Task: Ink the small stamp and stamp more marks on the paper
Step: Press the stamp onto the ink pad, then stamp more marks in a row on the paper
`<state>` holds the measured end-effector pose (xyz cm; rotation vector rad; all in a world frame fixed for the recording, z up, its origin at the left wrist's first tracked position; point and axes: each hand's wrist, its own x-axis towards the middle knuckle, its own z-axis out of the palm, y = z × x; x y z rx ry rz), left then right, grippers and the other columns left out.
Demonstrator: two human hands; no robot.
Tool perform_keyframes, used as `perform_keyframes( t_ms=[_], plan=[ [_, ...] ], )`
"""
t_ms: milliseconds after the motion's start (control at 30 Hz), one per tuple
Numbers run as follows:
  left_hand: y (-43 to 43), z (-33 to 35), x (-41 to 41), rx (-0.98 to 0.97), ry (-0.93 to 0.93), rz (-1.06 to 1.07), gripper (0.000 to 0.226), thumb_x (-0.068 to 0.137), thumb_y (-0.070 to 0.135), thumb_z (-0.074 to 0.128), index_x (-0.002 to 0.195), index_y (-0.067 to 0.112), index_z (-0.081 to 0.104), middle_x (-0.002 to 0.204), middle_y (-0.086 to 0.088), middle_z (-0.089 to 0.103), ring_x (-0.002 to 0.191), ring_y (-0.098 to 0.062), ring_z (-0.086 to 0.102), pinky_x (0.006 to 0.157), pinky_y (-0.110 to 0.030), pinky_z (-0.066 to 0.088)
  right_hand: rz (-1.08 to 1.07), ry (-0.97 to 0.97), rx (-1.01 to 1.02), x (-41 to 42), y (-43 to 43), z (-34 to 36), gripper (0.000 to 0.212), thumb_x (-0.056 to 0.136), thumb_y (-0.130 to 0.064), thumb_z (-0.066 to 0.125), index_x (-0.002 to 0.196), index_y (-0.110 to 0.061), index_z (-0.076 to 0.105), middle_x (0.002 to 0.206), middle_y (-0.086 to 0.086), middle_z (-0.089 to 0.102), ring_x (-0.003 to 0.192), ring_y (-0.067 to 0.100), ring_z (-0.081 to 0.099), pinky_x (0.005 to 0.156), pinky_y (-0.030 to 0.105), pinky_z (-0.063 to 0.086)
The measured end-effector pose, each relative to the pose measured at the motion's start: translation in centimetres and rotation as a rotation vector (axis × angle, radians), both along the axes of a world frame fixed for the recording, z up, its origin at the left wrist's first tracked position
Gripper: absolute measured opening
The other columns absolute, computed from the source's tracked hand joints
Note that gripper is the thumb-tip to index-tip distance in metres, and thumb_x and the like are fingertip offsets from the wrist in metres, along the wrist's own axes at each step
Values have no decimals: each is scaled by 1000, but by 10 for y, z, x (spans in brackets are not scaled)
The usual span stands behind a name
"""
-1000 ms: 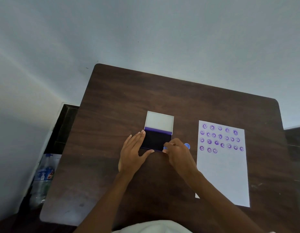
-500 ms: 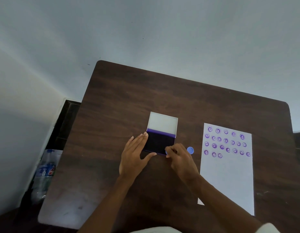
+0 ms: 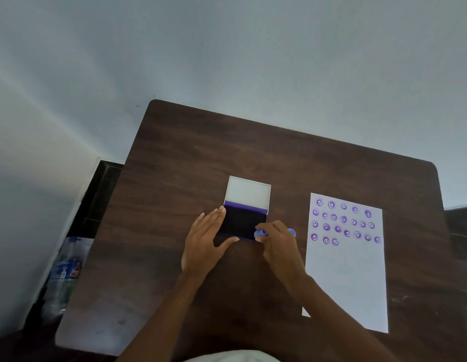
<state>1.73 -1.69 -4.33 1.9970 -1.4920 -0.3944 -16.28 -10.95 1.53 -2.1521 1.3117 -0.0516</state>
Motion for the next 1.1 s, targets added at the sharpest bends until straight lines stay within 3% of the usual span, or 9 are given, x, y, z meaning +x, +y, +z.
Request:
perform_keyframes(
  t_ms=[167, 267, 467, 767, 1000, 1100],
  plan=[
    [-1, 1, 0, 11, 10, -4, 77, 82, 48, 74, 145, 15, 46, 146, -2, 53, 137, -10, 44, 117, -36, 32, -67, -54, 17, 3, -8, 4, 30, 84, -9, 71, 113, -5, 65, 115, 15, 66, 102, 25, 62, 98, 36, 48],
    [-1, -1, 0, 1, 8, -3, 76, 82, 48, 74, 144, 13, 47, 146, -3, 53, 136, -10, 45, 117, -36, 32, -7, 6, 25, 6, -6, -1, 35, 83, -11, 72, 117, -10, 64, 117, 11, 64, 102, 22, 60, 95, 29, 45],
    [-1, -3, 0, -46, 11, -5, 73, 84, 50, 70, 142, 11, 51, 144, -4, 56, 134, -13, 50, 115, -40, 38, 165, -1, -221, 4, 9, 1, 36, 63, -2, 84, 95, -10, 68, 88, 9, 65, 75, 19, 62, 64, 22, 49],
    [0, -10, -1, -34, 8, -5, 72, 84, 52, 68, 142, 14, 51, 144, -2, 55, 136, -11, 48, 116, -40, 38, 256, -71, -292, -7, 3, -10, 39, 65, 0, 83, 101, -6, 70, 94, 12, 68, 84, 24, 65, 72, 28, 54],
    [1, -7, 0, -44, -17, -15, 72, 84, 51, 69, 141, 11, 51, 144, -4, 55, 135, -14, 49, 116, -40, 37, 268, -60, -254, -7, 7, -8, 44, 72, -8, 80, 111, -15, 61, 107, 7, 64, 99, 19, 60, 81, 25, 52],
    [-1, -1, 0, -6, -15, -23, 76, 82, 48, 74, 144, 12, 48, 145, -4, 54, 136, -14, 49, 116, -41, 37, 92, -135, -102, -3, 10, -6, 34, 82, -11, 69, 108, -29, 55, 108, 7, 61, 98, 21, 59, 82, 29, 53]
  ],
)
